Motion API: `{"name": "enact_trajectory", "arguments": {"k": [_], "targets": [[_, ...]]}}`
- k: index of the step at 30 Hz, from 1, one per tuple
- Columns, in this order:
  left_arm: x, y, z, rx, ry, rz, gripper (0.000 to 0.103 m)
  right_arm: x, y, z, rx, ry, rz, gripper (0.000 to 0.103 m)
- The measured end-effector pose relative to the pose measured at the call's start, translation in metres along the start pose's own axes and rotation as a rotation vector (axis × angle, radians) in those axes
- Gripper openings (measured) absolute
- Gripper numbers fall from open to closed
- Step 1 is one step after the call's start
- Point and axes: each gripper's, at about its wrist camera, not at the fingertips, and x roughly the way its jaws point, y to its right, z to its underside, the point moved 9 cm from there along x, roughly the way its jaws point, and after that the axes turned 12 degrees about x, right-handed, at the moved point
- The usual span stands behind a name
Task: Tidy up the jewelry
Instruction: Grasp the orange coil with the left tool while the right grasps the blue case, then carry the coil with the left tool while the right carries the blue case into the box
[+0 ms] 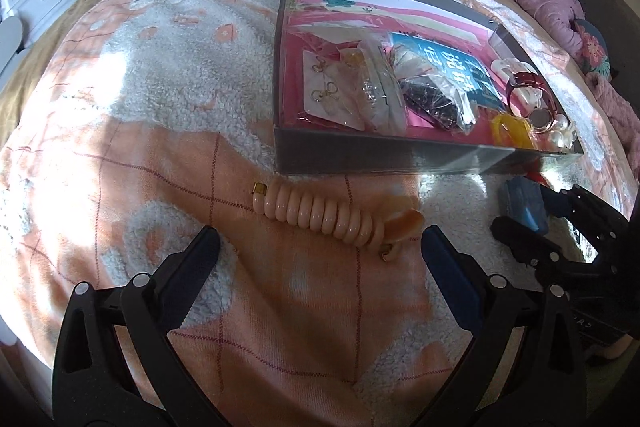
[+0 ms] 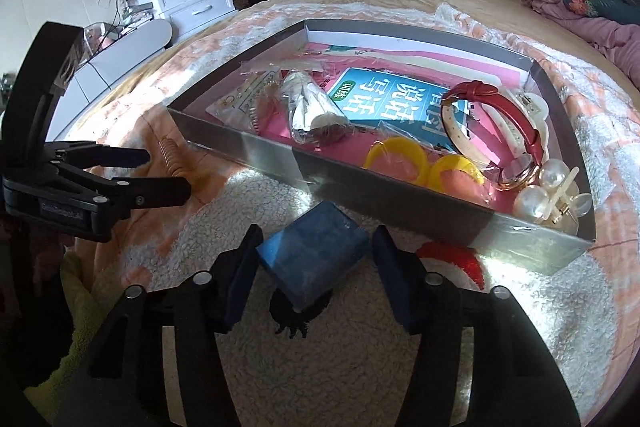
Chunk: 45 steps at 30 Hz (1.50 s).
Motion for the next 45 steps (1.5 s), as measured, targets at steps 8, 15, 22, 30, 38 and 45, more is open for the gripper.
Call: {"name": "enact_trajectory", "arguments": {"k": [8,15,22,30,38,45], "targets": [[0.011,-0.001,-0.009,0.036,0.007,-0.075,0.071,-0.009,0.003,-0.001,0.036,0.014,-0.034,0.052],[0.001,0.001,-0.010,0.042,0.038,-0.067,0.062,-0.027,0.005,-0.006,0.055,0.053,-0.040,0.052],[-0.028,0.013,-0.004,0.068,0.079,-0.043,0.062,-0.060,0.008,-0.015,0.070,0.107,-0.050,0.052],[-0.066,0.025,-0.024,0.090,0.173,-0.036,0.062,-0.096,0.011,-0.035,0.065,0.190,-0.040,0.052],[-0.081,0.033,-0.057,0.105,0.229,-0.035,0.062,-0.114,0.022,-0.060,0.066,0.251,-0.016,0.052],[-0.075,0.045,-0.081,0.131,0.247,-0.026,0.062,-0.120,0.043,-0.078,0.088,0.289,0.026,0.052]]}}
